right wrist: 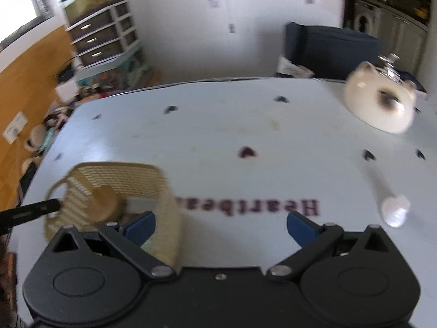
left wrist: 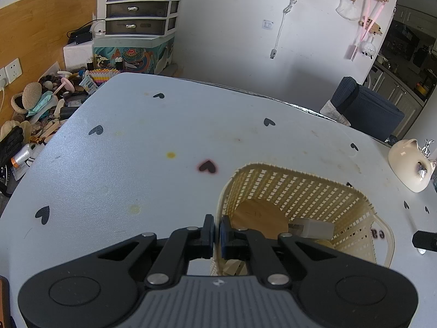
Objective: Organize rigid objects
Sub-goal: 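Move the right tool back and grasp the white round suction-cup holder, then carry the suction-cup holder with the right tool and release it into the basket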
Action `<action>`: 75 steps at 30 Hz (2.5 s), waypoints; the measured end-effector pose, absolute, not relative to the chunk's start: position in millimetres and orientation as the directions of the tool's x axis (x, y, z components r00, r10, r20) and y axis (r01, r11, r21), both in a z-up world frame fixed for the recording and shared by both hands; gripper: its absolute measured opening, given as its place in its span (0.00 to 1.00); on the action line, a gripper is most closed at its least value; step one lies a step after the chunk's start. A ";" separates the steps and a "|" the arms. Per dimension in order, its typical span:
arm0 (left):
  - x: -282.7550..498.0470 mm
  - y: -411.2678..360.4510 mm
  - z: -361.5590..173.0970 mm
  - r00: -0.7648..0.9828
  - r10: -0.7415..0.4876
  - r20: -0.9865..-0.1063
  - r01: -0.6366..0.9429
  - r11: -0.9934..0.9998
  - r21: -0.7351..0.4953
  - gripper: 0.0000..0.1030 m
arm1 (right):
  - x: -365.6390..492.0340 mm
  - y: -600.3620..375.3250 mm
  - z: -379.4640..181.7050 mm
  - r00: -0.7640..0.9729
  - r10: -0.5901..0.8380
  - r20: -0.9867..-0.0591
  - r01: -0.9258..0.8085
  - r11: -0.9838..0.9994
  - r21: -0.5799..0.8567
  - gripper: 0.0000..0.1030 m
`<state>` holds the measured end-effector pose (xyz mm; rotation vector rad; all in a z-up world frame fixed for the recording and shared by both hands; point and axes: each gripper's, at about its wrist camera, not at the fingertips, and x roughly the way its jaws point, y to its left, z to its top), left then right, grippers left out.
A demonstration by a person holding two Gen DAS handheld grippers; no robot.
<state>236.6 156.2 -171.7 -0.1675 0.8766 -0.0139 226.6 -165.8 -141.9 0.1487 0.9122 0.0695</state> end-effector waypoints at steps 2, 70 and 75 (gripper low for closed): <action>236.6 156.2 -171.7 0.641 -0.081 -0.764 -0.057 0.987 -0.152 0.04 | 226.9 -181.5 -151.3 0.609 0.091 -0.788 0.052 0.987 0.155 1.00; 236.4 157.9 -171.4 0.638 -0.075 -0.766 -0.062 0.987 -0.148 0.04 | 248.6 -169.8 -109.0 0.748 0.281 -0.601 -0.229 0.960 0.165 0.29; 236.6 157.3 -171.2 0.638 -0.074 -0.767 -0.063 0.987 -0.148 0.04 | 243.8 -132.2 -98.9 0.693 0.393 -0.605 -0.363 0.915 0.178 0.29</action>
